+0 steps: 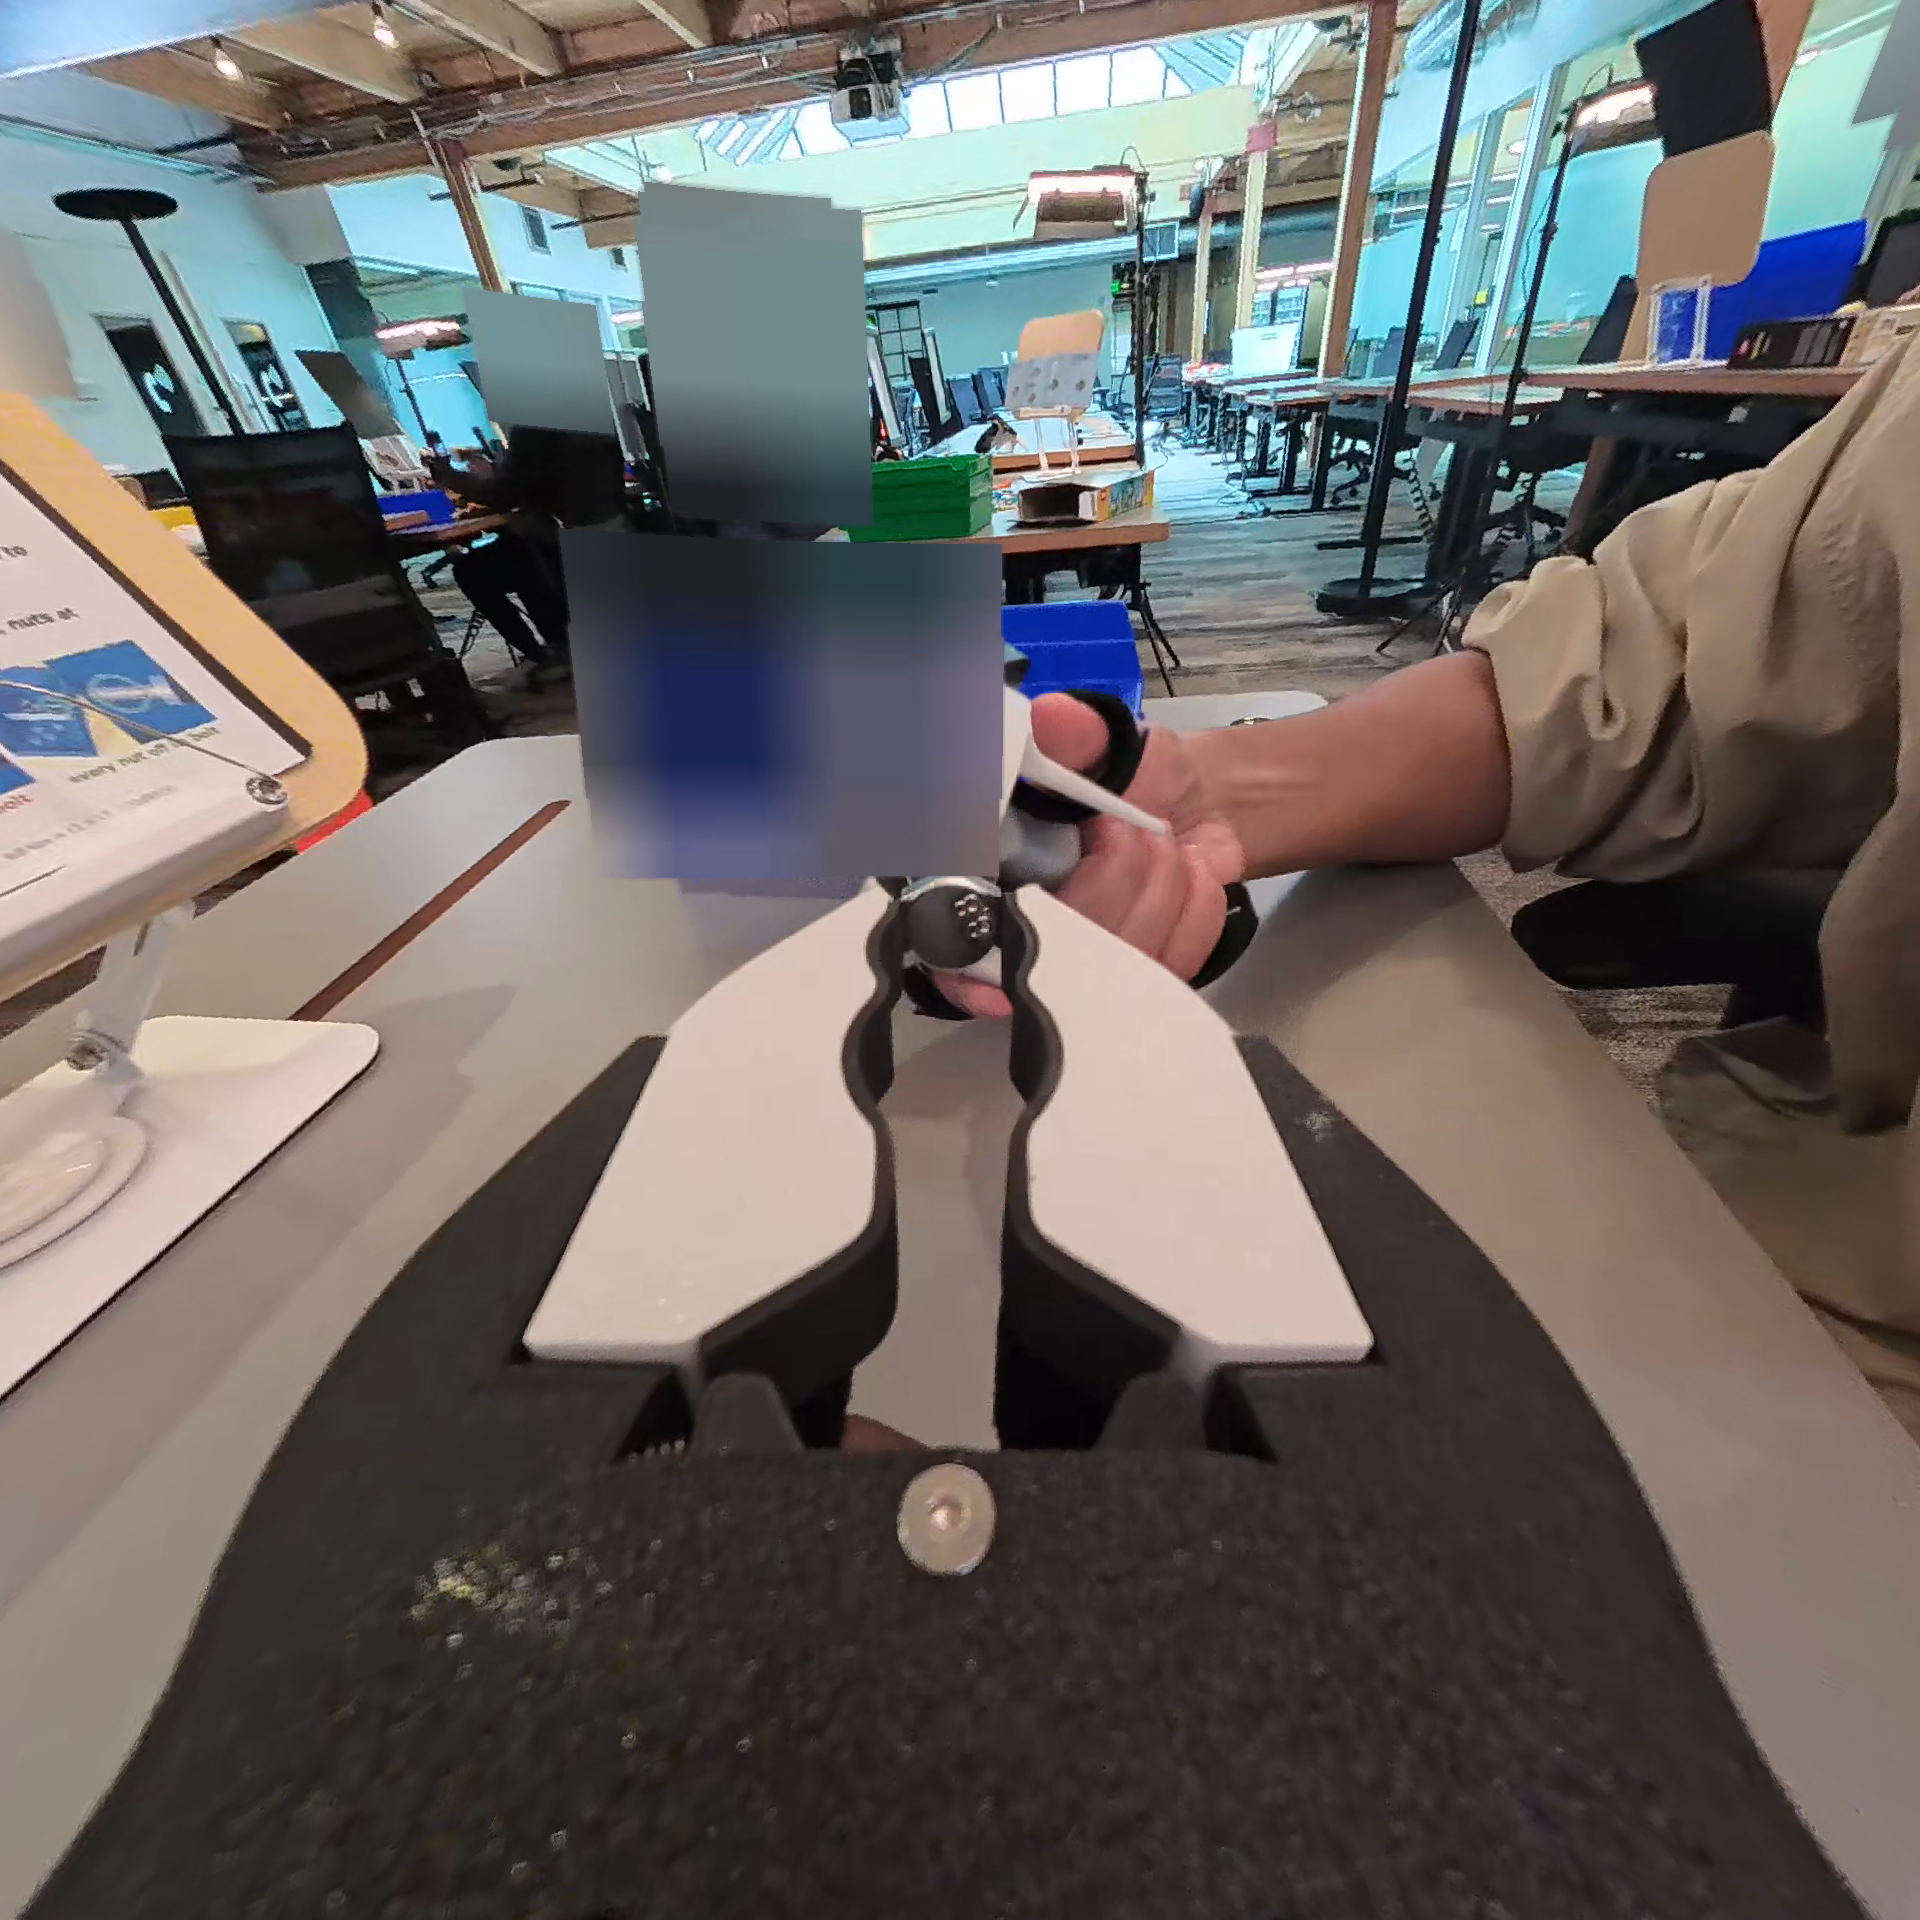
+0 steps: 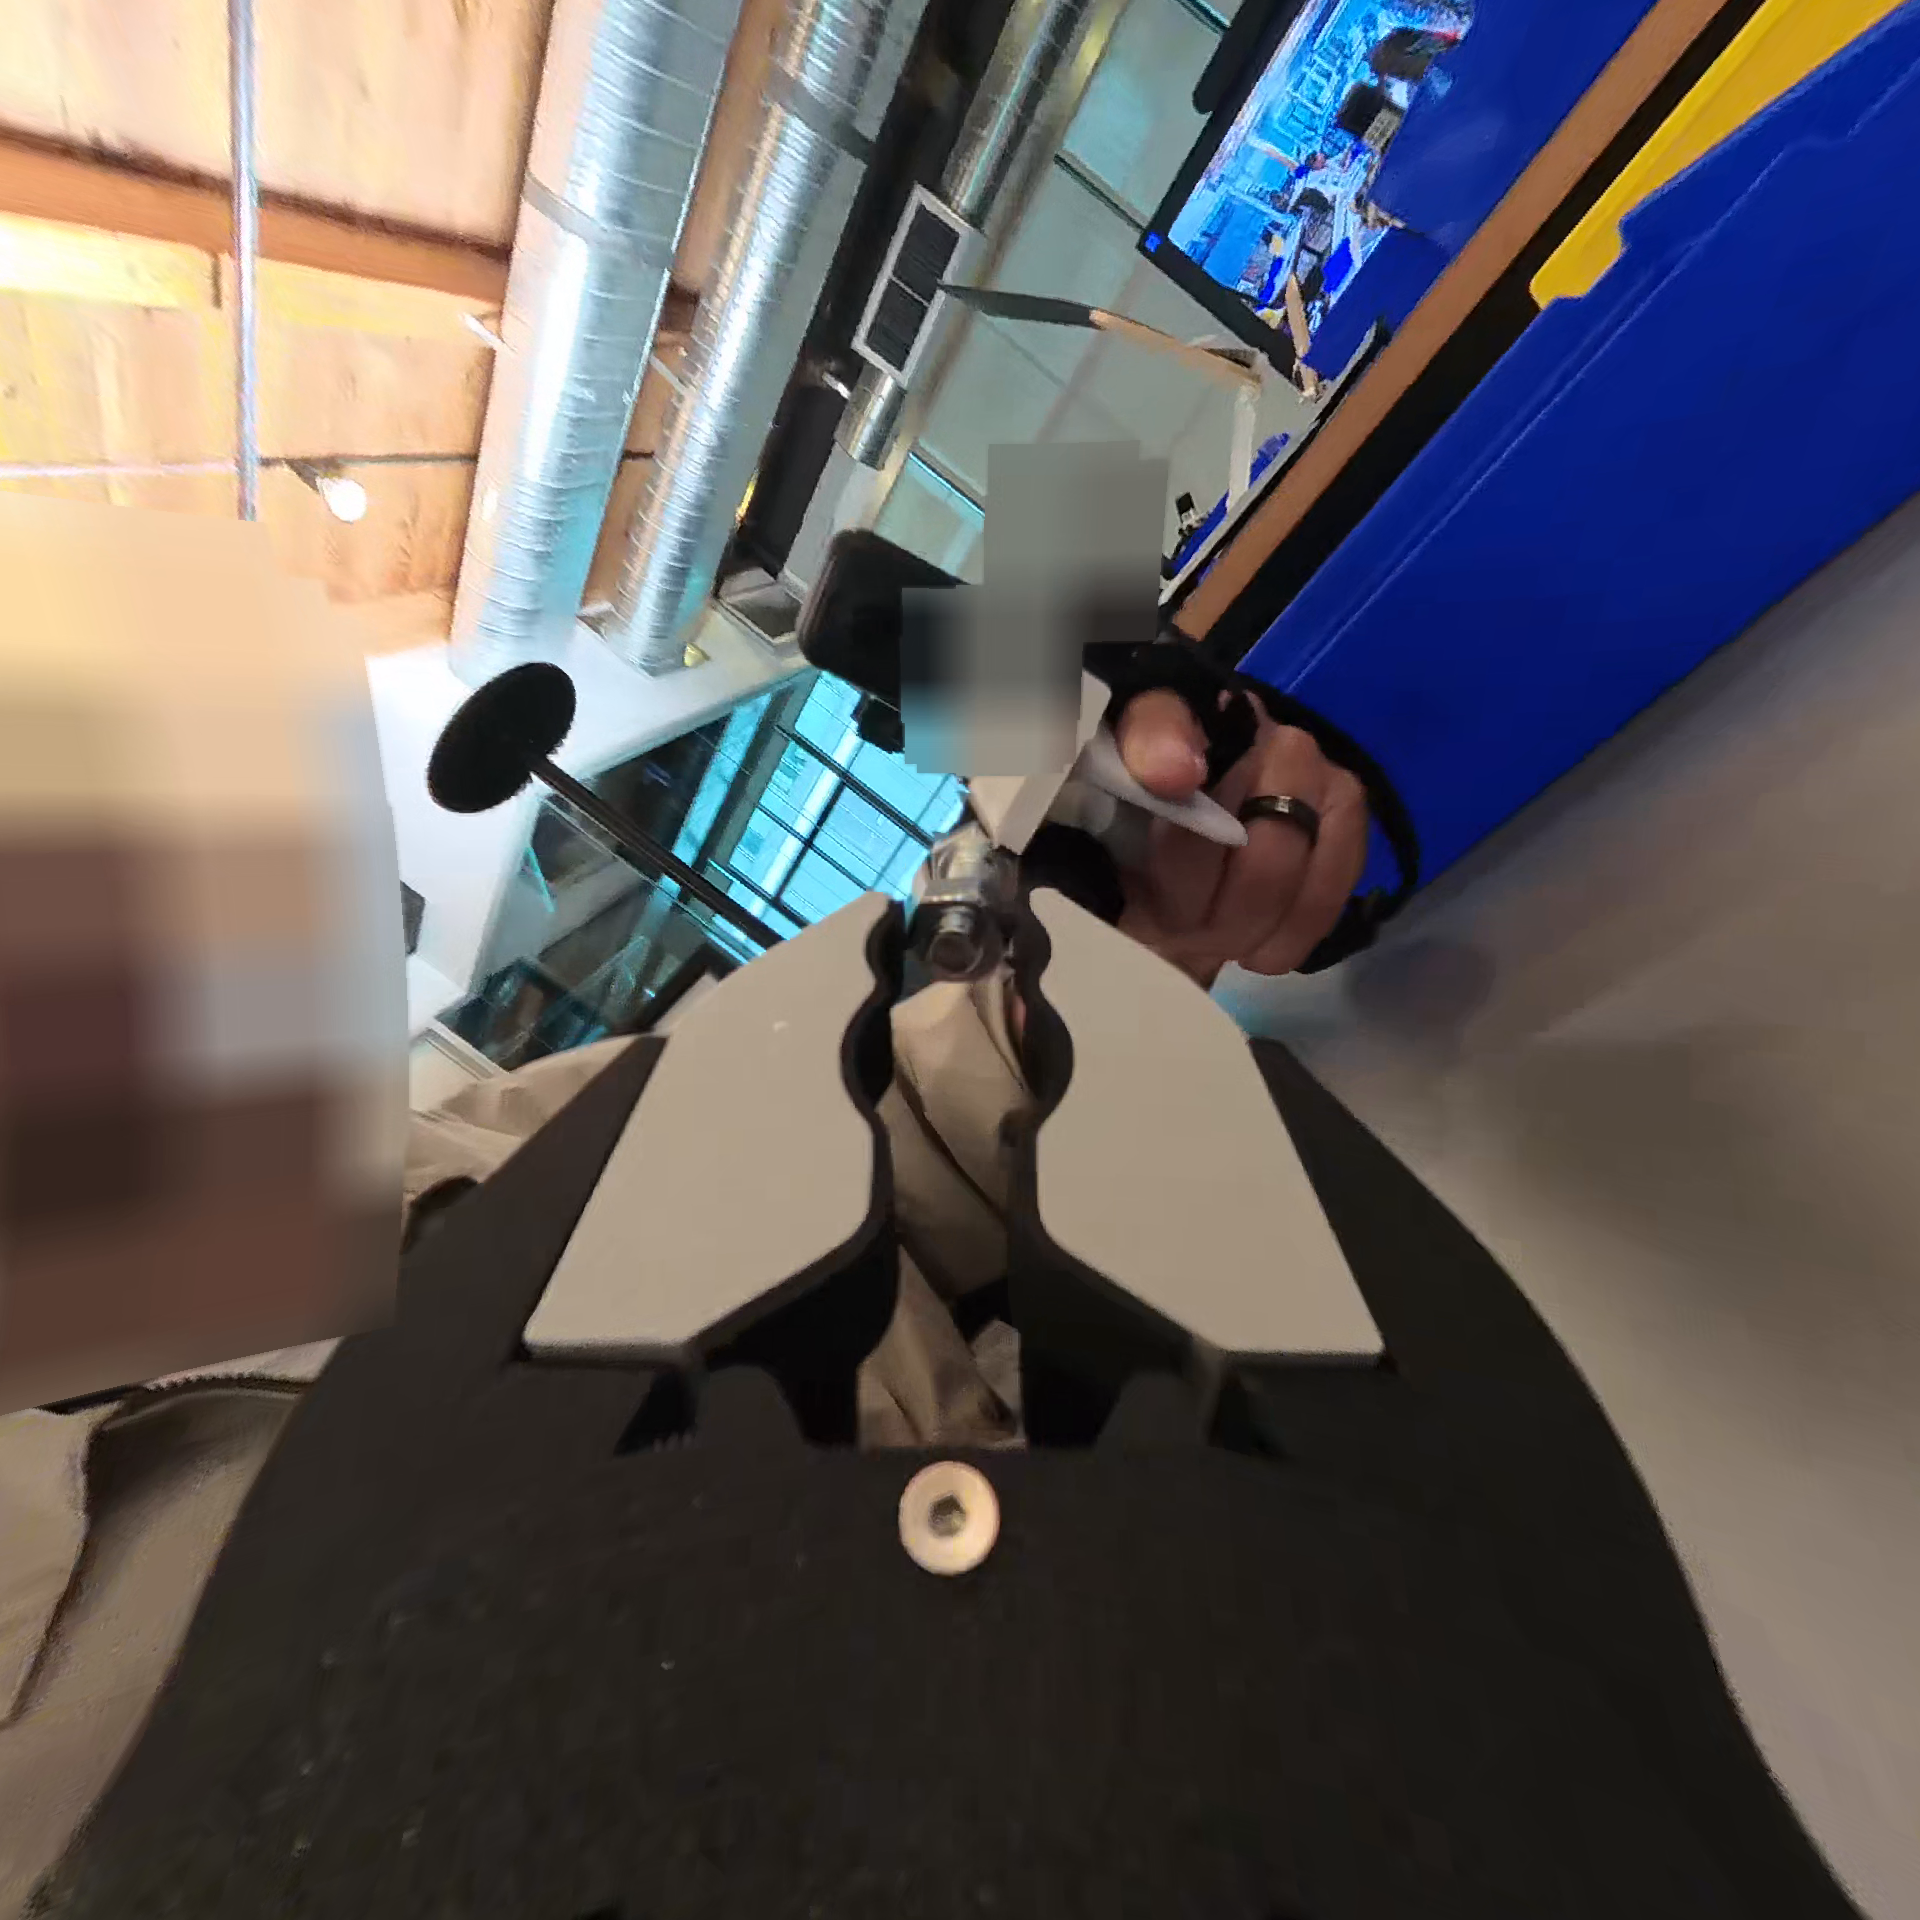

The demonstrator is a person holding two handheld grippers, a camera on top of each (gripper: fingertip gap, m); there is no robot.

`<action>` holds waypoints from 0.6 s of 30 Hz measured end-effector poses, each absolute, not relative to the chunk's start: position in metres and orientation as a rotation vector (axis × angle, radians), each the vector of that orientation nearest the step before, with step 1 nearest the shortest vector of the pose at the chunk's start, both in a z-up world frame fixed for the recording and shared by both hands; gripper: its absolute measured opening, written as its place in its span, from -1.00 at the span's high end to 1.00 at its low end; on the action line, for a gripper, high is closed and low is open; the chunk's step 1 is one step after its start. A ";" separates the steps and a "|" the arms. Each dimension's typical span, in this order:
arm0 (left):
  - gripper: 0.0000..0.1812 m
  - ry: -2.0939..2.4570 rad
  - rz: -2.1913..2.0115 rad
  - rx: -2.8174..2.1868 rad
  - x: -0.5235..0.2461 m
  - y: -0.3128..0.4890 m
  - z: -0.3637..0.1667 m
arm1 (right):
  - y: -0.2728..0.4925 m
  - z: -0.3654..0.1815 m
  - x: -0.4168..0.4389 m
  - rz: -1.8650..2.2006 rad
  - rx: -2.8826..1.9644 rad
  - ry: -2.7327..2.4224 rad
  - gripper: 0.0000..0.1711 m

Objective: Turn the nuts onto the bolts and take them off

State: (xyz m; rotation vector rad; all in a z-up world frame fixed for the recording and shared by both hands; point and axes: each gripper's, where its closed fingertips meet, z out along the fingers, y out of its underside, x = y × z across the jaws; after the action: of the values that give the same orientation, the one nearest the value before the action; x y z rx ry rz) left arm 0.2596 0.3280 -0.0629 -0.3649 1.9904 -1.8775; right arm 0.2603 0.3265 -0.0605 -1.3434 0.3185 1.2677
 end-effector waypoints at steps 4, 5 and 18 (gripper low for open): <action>0.81 2.004 -1.915 -0.397 0.260 0.327 -0.064 | 0.326 -0.062 0.260 1.056 -1.434 0.209 0.78; 0.81 2.007 -1.948 -0.407 0.259 0.326 -0.064 | 0.325 -0.063 0.260 0.948 -1.462 0.150 0.77; 0.81 2.040 -2.054 -0.368 0.247 0.317 -0.062 | 0.313 -0.067 0.252 0.289 -1.519 -0.263 0.50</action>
State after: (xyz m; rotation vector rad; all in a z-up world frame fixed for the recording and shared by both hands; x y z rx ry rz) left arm 0.2471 0.3167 -0.0621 -0.3676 2.0400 -2.0539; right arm 0.2523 0.3126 -0.0666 -1.5189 -0.2628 0.2894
